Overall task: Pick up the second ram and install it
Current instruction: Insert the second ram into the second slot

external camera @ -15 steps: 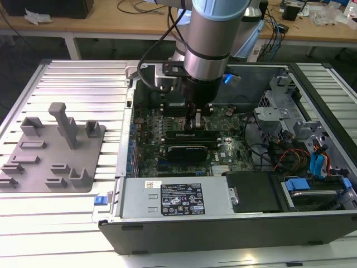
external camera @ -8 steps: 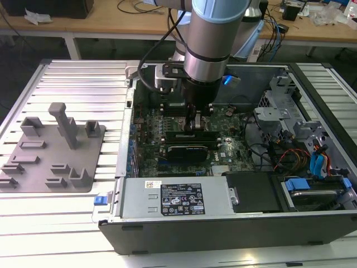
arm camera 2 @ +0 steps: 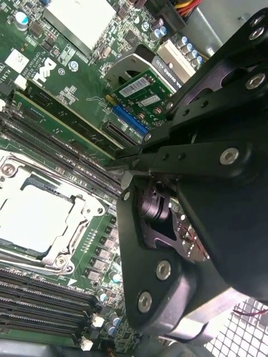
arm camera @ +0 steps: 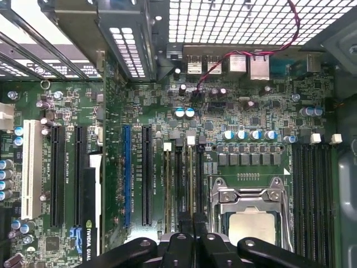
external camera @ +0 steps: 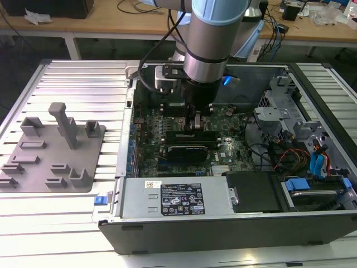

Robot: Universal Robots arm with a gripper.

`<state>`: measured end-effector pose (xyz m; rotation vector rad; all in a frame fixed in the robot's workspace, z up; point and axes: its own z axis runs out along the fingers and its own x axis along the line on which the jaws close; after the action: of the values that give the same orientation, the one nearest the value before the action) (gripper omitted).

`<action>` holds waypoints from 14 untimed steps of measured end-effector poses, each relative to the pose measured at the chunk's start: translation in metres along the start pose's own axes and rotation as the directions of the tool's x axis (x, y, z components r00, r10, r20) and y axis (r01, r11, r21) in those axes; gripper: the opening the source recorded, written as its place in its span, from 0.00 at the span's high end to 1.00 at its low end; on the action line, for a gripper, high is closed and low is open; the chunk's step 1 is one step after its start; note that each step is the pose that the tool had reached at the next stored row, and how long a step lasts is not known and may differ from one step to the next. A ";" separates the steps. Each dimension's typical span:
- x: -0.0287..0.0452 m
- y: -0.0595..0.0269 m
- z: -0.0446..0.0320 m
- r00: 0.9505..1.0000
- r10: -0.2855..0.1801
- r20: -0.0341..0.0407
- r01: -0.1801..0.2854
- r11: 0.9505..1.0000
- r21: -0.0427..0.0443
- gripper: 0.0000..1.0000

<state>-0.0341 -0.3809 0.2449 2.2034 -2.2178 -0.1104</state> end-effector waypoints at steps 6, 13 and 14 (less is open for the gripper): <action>0.0001 -0.0003 0.0044 1.000 -0.002 0.002 0.002 1.000 0.000 0.91; 0.0001 -0.0004 0.0068 1.000 -0.009 0.002 0.009 1.000 0.000 0.91; 0.0001 -0.0005 0.0071 1.000 -0.010 0.002 0.010 1.000 0.000 0.91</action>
<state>-0.0341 -0.3808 0.2378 2.2153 -2.2080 -0.1135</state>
